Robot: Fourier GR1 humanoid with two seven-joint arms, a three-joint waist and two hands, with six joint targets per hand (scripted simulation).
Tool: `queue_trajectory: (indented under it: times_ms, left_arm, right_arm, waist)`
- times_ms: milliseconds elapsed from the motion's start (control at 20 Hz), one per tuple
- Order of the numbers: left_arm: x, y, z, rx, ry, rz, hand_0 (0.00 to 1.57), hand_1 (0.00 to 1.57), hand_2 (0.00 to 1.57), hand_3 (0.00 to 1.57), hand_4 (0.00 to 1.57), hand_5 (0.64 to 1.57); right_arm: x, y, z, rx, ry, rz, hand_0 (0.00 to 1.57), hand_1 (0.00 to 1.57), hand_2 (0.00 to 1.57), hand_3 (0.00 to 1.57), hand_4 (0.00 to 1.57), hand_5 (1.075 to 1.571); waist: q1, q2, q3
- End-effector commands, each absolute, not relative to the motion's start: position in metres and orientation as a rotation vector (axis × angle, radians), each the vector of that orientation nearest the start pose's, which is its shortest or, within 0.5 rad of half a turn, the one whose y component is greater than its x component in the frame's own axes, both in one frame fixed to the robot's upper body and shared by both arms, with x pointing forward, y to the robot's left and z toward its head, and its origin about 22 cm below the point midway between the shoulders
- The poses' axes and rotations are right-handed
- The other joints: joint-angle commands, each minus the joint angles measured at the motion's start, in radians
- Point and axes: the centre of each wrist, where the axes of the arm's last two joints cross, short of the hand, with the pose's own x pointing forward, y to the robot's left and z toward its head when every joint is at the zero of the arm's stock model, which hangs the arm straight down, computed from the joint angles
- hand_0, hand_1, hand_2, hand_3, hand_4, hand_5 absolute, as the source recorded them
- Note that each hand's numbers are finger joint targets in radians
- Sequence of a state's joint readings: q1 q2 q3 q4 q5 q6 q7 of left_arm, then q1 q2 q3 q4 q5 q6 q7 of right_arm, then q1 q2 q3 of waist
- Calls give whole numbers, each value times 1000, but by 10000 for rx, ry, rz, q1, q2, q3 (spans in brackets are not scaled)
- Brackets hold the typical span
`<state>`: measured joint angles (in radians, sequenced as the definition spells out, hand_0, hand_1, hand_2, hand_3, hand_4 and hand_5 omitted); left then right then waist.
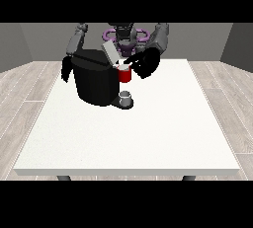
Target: Insert the coffee pod into the coffee machine and close the lid
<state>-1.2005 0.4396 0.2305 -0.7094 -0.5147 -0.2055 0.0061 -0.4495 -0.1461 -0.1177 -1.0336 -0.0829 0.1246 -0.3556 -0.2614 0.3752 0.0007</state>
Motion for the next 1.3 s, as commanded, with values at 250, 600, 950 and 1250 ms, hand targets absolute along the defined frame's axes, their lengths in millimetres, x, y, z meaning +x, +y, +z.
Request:
queue_trajectory:
  times_ms: [250,600,950,1250]
  left_arm:
    - [452,218,185,2773,-18011,-6982,0,0,0,0,0,1571]
    - [418,186,79,-374,-17324,-5383,0,0,0,0,0,1571]
    - [355,229,-27,-2112,-16331,-3567,0,0,0,0,272,1571]
    - [285,299,-89,-1556,-14271,-2383,0,0,0,0,284,1571]
  right_arm:
    - [332,-317,-21,372,-17432,-137,0,0,0,0,326,1571]
    - [260,-339,-100,-437,-15728,-1679,0,0,0,0,245,1571]
    - [208,-329,-133,-599,-14818,-1654,0,0,0,0,227,1571]
    - [210,-288,-121,261,-14392,-20,0,0,0,0,0,1571]
  waist:
    - [1137,-735,-2]
    - [2782,-2630,-2]
    - [3196,-4430,-14]
    - [2822,-6255,-28]
